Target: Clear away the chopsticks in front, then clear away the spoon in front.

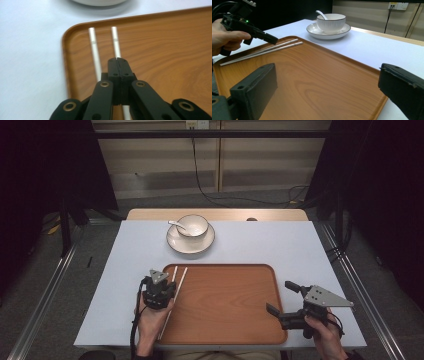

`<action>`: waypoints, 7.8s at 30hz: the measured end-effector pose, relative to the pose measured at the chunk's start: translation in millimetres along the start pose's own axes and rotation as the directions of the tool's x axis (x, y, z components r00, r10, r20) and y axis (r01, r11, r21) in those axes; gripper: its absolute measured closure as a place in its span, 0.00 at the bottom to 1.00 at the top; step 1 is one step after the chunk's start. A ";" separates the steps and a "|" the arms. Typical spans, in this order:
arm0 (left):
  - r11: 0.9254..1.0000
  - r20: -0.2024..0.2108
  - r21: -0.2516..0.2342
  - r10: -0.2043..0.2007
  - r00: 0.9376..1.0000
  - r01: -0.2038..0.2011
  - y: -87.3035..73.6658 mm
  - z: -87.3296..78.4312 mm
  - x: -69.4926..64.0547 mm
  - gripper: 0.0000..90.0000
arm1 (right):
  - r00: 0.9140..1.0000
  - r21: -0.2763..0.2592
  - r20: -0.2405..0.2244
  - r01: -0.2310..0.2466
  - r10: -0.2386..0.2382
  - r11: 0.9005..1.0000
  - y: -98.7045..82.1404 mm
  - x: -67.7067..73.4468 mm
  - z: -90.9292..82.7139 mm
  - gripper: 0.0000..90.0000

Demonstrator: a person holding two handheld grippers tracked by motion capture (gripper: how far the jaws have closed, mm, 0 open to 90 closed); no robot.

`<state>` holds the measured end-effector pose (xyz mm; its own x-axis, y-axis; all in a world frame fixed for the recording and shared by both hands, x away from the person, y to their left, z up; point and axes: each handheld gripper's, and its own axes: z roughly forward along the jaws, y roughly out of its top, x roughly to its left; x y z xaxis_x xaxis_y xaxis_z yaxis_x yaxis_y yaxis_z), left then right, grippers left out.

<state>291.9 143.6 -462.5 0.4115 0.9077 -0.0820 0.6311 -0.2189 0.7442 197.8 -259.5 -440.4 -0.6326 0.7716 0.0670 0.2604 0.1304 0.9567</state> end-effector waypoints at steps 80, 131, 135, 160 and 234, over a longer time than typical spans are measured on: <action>0.970 0.055 -0.237 0.068 0.996 -0.054 52.0 22.8 45.6 0.12 | 1.000 -0.006 0.006 -0.003 0.003 1.000 0.4 -0.1 -0.1 0.02; 0.960 0.056 -0.136 0.253 0.966 -0.244 175.2 127.2 94.9 0.39 | 1.000 -0.002 -0.016 0.016 -0.016 1.000 0.1 0.3 -0.9 0.02; 0.966 0.086 -0.093 0.250 0.964 -0.242 172.2 128.0 98.1 0.41 | 1.000 -0.005 -0.015 0.017 -0.017 1.000 0.0 0.4 -0.9 0.02; 0.990 0.192 -0.019 0.143 0.971 -0.142 164.1 118.0 103.4 0.58 | 1.000 0.005 -0.011 0.018 -0.018 1.000 -0.3 0.5 0.5 0.02; 0.996 0.187 -0.080 0.055 0.981 -0.041 163.3 107.5 97.3 0.94 | 1.000 0.000 -0.004 0.026 -0.026 1.000 0.0 1.9 -0.4 0.02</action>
<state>505.7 157.6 -420.2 0.5612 0.8114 -0.1632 0.5592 -0.2263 0.7975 196.3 -258.4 -440.2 -0.6417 0.7657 0.0434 0.2441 0.1502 0.9580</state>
